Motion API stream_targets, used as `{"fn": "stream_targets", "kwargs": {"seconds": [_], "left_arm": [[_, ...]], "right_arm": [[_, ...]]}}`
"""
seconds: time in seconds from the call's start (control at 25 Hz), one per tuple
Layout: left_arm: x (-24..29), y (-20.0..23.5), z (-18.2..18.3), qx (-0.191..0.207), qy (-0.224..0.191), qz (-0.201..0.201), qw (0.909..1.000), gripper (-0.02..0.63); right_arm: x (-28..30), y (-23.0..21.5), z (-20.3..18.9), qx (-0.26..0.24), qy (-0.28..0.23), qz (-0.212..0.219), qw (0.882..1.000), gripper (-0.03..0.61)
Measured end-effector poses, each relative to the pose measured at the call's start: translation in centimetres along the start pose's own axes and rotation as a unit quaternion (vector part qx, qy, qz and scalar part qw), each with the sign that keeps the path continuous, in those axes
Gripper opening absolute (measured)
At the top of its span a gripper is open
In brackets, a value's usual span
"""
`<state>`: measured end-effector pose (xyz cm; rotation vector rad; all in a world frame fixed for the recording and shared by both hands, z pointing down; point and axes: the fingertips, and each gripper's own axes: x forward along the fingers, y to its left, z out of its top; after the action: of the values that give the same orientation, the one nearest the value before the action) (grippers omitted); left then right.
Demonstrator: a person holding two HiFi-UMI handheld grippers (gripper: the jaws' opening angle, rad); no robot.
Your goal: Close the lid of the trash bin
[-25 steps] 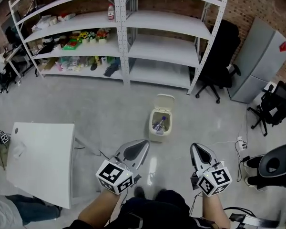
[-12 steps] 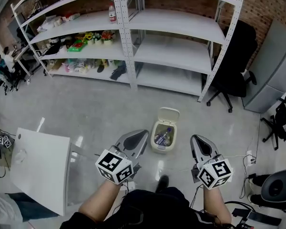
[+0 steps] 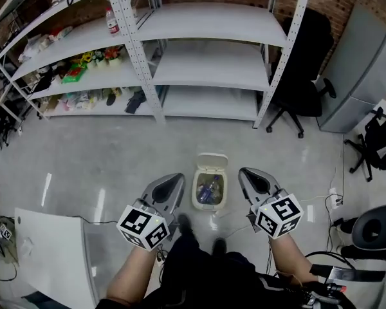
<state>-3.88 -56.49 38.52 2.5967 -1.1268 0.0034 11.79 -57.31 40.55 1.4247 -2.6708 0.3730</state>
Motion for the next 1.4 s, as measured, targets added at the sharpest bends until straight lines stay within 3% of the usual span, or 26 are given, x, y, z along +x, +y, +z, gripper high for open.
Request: {"fn": "stream_targets", "kwargs": {"seconds": [0.36, 0.52, 0.68, 0.92, 1.12, 1.28, 1.4], "left_arm": [[8.4, 9.4, 0.5, -0.021, 0.015, -0.072, 0.9971, 0.0], [11.5, 12.7, 1.1, -0.021, 0.026, -0.088, 0.9955, 0.0], [15.6, 15.0, -0.7, -0.018, 0.056, -0.087, 0.9944, 0.0], [21.3, 17.3, -8.7, -0.033, 0.148, -0.075, 0.9857, 0.001], [24.3, 19.2, -18.0, -0.09, 0.224, -0.064, 0.9684, 0.0], [26.5, 22.2, -23.7, -0.067, 0.267, -0.028, 0.961, 0.0], [27.1, 23.5, -28.3, -0.076, 0.305, -0.012, 0.9492, 0.0]], "right_arm": [[9.7, -5.8, -0.3, 0.019, 0.019, -0.086, 0.996, 0.009], [13.2, -7.7, -0.8, 0.03, 0.028, -0.105, 0.994, 0.009], [15.4, -10.8, -1.9, 0.039, 0.046, -0.117, 0.991, 0.009], [17.9, -15.8, -8.7, 0.07, 0.114, -0.114, 0.985, 0.009], [19.9, -17.8, -18.1, 0.115, 0.191, -0.08, 0.972, 0.009], [22.4, -19.5, -24.5, 0.12, 0.233, -0.079, 0.962, 0.009], [23.9, -20.5, -28.9, 0.13, 0.268, -0.089, 0.951, 0.009]]}}
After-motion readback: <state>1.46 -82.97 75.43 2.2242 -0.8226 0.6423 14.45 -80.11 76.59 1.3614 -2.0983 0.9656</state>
